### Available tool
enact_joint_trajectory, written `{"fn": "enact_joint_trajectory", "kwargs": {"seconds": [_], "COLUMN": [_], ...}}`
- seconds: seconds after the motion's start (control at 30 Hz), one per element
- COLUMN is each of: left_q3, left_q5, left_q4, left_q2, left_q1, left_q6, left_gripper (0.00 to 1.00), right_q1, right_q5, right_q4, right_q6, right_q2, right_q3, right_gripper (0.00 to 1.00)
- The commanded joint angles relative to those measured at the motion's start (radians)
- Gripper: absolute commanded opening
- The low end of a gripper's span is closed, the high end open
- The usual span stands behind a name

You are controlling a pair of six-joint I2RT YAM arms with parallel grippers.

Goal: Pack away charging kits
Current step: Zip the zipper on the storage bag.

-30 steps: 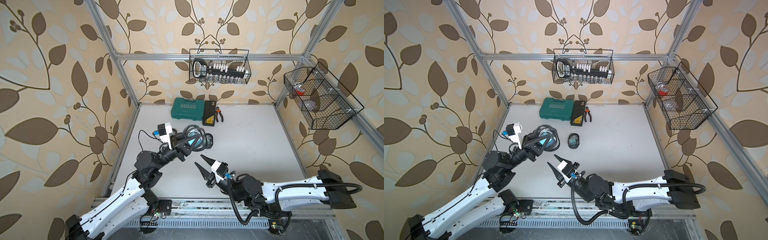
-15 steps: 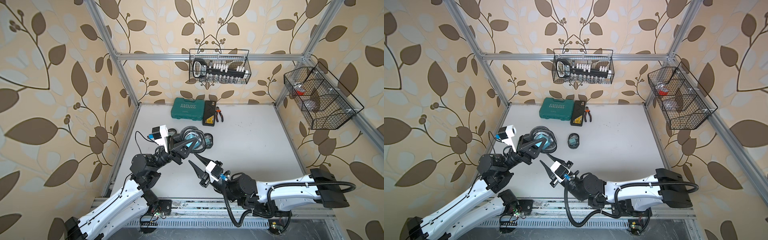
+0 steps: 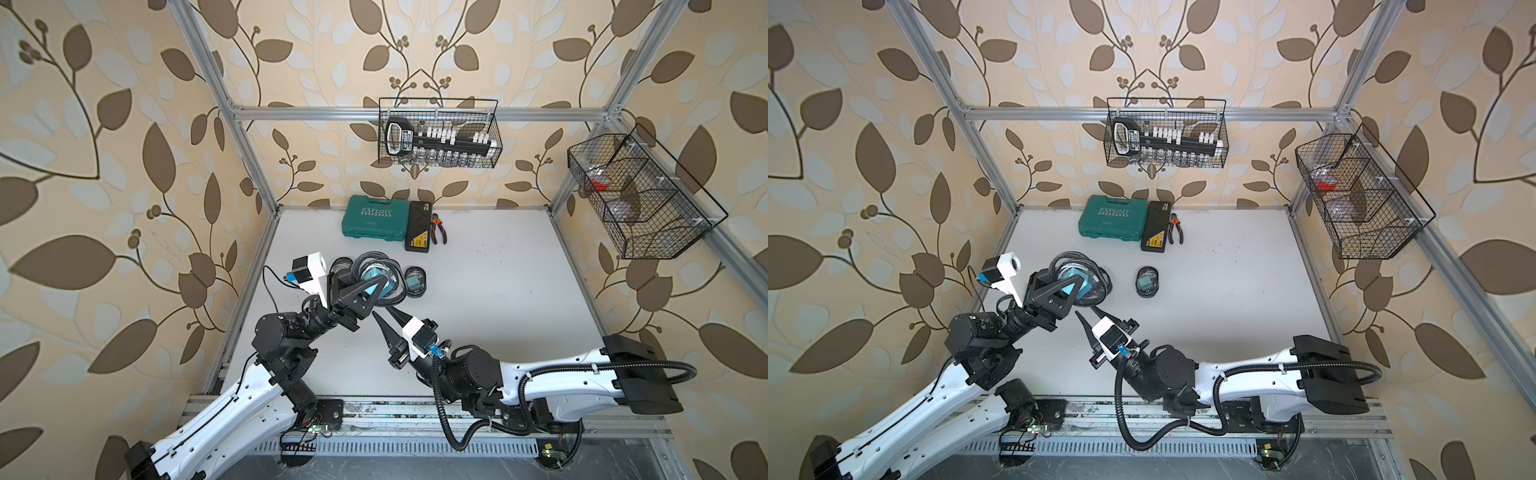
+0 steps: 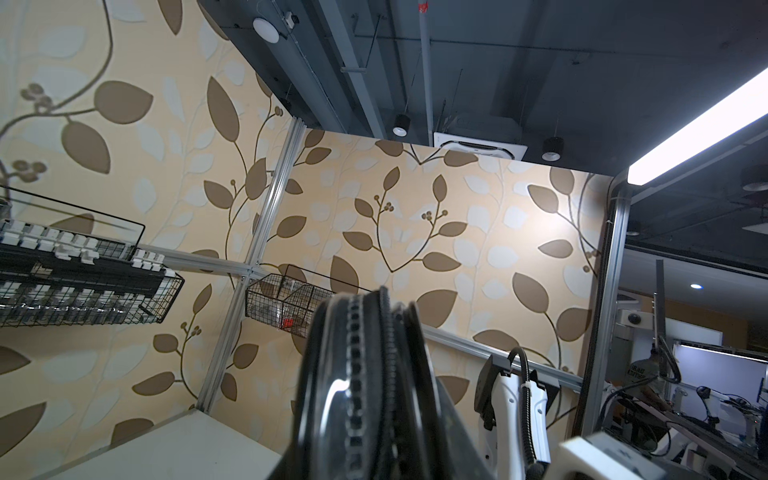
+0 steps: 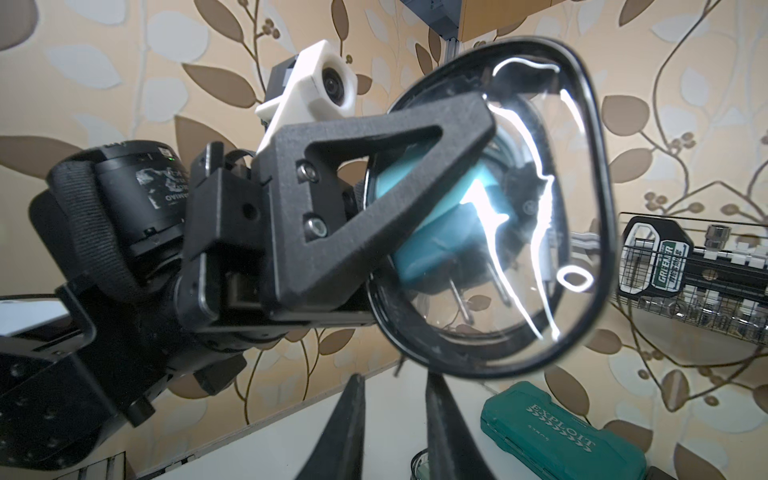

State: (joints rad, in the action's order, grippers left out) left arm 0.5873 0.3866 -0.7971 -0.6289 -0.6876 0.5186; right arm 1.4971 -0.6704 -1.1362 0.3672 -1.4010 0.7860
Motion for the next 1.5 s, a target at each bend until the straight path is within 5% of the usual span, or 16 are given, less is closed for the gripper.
{"fn": "enact_joint_trajectory", "kwargs": {"seconds": [0.0,0.47,1.47], "left_q3": [0.003,-0.018,-0.032], "left_q5": [-0.023,-0.036,-0.116], "left_q4": [-0.033,-0.058,-0.044], "left_q2": [0.018,0.015,-0.002], "left_q1": [-0.003,-0.003,-0.003], "left_q6": [-0.029,-0.023,-0.037], "left_gripper": [0.0,0.0,0.0], "right_q1": [0.005,-0.02,-0.035], "right_q5": [-0.03,-0.05,-0.095], "right_q4": [-0.056,0.014,0.078], "right_q6": [-0.02,-0.045,-0.13], "right_q2": [0.013,-0.081,-0.08], "right_q3": [-0.041,0.116,0.166], "right_gripper": [0.26,0.24,0.13]}}
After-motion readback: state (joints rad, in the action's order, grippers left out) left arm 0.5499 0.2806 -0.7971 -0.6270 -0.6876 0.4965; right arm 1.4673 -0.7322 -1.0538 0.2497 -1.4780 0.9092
